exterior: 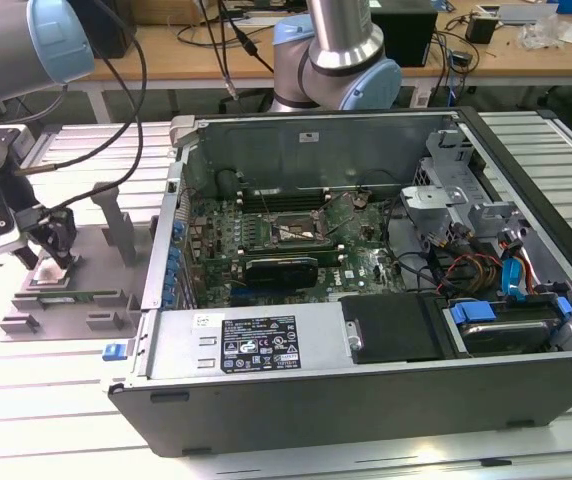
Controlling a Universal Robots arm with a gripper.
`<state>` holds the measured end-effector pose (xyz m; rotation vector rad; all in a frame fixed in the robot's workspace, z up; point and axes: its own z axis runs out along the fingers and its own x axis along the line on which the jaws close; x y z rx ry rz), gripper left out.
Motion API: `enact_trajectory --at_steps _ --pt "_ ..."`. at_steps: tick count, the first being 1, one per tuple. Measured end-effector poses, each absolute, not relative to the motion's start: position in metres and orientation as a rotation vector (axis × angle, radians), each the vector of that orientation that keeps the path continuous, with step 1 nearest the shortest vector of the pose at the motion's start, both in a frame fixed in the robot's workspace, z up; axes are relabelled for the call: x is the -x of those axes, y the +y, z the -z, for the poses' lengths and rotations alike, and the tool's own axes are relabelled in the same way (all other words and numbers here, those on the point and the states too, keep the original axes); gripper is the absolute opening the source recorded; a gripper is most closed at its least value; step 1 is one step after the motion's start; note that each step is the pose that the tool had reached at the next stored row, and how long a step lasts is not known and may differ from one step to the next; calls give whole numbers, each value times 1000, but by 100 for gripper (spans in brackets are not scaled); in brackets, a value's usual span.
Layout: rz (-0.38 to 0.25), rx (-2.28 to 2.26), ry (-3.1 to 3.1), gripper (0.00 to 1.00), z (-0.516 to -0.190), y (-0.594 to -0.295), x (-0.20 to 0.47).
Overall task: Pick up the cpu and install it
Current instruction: 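Pick up the cpu and move it towards the insertion slot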
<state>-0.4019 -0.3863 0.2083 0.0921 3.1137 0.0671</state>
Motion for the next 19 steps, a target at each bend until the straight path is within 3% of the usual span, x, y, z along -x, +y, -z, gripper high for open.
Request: enact_trajectory --at_steps 1,19 --pt "-67 -92 3114 60 -208 -386 402" --pt "-72 11 3106 60 -191 -384 407"
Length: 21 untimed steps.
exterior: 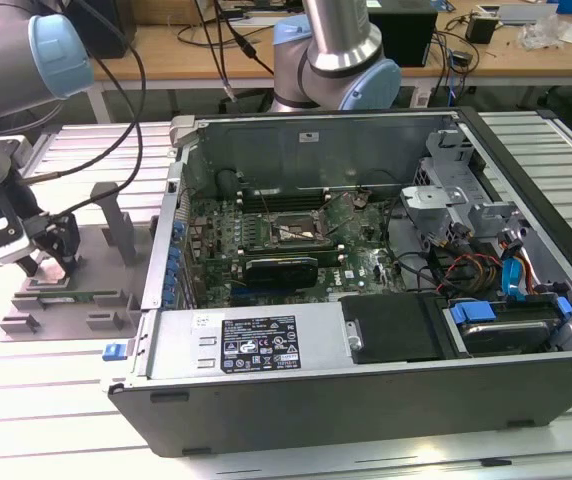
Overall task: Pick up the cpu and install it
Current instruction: 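Pick up the cpu and move it towards the insertion slot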
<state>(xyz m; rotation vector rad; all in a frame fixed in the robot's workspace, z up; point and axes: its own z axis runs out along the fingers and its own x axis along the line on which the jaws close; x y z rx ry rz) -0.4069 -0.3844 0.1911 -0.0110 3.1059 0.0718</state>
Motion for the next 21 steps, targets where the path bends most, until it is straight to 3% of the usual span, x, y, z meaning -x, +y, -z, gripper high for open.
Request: enact_trajectory --at_steps 19,21 --pt "-73 62 3106 60 -185 -383 407" --pt "-73 62 3106 55 -185 -383 407"
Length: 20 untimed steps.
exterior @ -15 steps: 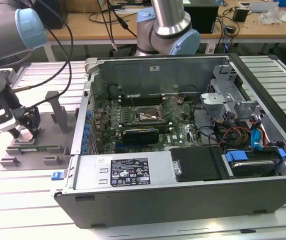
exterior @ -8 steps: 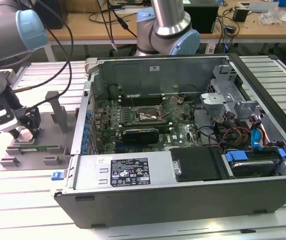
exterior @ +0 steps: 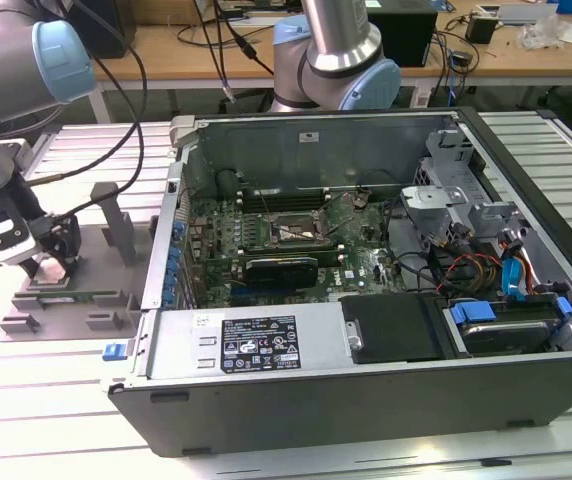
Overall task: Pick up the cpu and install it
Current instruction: 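Pick up the cpu and move it towards the insertion slot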
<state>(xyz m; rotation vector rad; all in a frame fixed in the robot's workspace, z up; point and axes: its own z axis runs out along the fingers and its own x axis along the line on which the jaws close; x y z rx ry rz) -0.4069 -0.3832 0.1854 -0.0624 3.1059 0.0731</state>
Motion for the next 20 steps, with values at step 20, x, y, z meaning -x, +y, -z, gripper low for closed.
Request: enact_trajectory --at_steps 20 --pt "-76 55 3106 55 -208 -383 407"
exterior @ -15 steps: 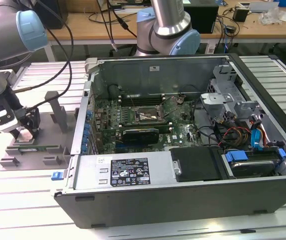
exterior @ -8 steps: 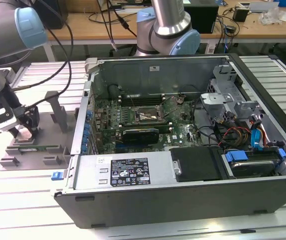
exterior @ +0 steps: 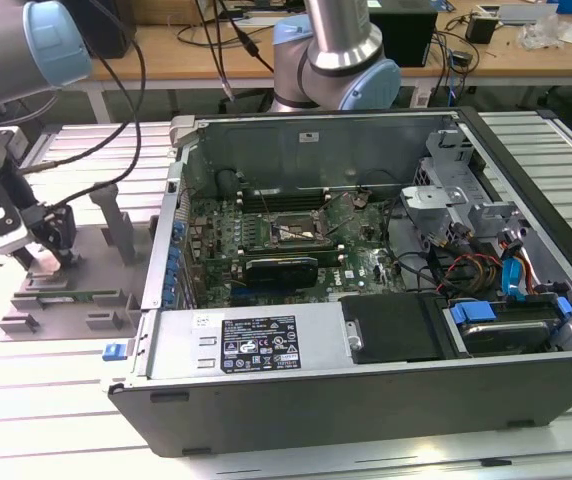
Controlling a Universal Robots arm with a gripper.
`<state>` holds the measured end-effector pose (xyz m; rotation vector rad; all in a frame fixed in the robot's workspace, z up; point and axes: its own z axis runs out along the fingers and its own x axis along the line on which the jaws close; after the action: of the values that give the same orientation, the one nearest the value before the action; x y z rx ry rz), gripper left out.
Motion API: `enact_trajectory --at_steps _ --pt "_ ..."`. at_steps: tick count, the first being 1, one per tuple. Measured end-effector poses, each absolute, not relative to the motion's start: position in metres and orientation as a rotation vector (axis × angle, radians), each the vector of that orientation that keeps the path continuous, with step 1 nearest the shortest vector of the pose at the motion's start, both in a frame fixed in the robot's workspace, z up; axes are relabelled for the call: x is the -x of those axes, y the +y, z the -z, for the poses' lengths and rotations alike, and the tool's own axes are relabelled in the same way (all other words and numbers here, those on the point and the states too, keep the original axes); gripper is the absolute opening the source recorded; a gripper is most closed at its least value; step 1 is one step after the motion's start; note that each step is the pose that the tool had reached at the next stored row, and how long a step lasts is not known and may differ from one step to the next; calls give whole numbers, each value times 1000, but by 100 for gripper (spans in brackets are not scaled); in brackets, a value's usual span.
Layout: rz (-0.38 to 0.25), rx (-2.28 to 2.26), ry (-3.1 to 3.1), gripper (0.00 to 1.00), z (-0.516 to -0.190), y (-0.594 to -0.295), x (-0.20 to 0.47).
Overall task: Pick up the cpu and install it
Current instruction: 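Pick up the cpu and move it towards the insertion slot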
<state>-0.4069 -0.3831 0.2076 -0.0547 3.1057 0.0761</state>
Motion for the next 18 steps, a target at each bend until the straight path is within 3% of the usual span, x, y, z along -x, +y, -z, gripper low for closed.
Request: enact_trajectory --at_steps 8,18 --pt "-77 44 3106 55 -213 -383 408" --pt "-77 43 3108 55 -191 -383 409"
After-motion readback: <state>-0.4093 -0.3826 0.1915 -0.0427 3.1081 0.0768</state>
